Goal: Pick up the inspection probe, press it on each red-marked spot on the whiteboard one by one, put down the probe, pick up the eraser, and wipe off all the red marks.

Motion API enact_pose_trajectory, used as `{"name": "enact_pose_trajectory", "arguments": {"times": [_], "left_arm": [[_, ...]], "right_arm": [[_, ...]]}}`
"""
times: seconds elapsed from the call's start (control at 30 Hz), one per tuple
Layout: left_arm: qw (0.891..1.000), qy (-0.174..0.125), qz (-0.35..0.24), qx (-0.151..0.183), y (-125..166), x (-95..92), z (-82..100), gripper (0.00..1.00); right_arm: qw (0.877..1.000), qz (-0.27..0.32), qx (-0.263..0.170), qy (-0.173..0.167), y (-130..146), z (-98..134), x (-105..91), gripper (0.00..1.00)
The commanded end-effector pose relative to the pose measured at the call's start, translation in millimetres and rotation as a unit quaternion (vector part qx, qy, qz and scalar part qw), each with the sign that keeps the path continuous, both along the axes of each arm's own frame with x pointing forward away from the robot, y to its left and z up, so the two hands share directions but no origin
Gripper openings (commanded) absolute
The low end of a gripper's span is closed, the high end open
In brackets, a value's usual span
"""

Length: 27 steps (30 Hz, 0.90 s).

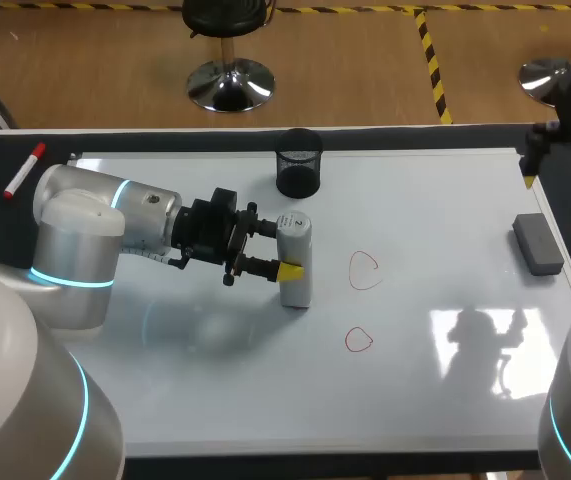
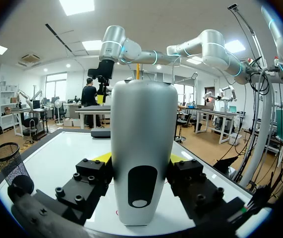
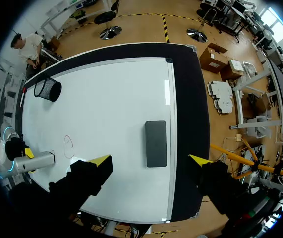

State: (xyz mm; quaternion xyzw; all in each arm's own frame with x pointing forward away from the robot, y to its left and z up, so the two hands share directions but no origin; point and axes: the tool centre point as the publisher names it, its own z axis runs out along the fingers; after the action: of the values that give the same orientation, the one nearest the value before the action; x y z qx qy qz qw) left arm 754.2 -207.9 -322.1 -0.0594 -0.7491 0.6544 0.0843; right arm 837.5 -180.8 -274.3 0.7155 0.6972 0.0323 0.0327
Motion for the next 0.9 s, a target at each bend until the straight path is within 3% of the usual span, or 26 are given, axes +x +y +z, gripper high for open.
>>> {"name": "enact_pose_trajectory", "arguments": {"times": [0.03,0.9], "left_arm": [[1.0,0.0,0.0,-0.002,1,-1.9,-6.9,0.0],[1.0,0.0,0.0,-0.002,1,-1.9,-6.9,0.0]], "right_arm": [[1.0,0.0,0.008,-0.003,-6,-17,-2.9,1.0],[0.999,0.032,0.018,0.007,-14,-76,-3.6,1.0]]}}
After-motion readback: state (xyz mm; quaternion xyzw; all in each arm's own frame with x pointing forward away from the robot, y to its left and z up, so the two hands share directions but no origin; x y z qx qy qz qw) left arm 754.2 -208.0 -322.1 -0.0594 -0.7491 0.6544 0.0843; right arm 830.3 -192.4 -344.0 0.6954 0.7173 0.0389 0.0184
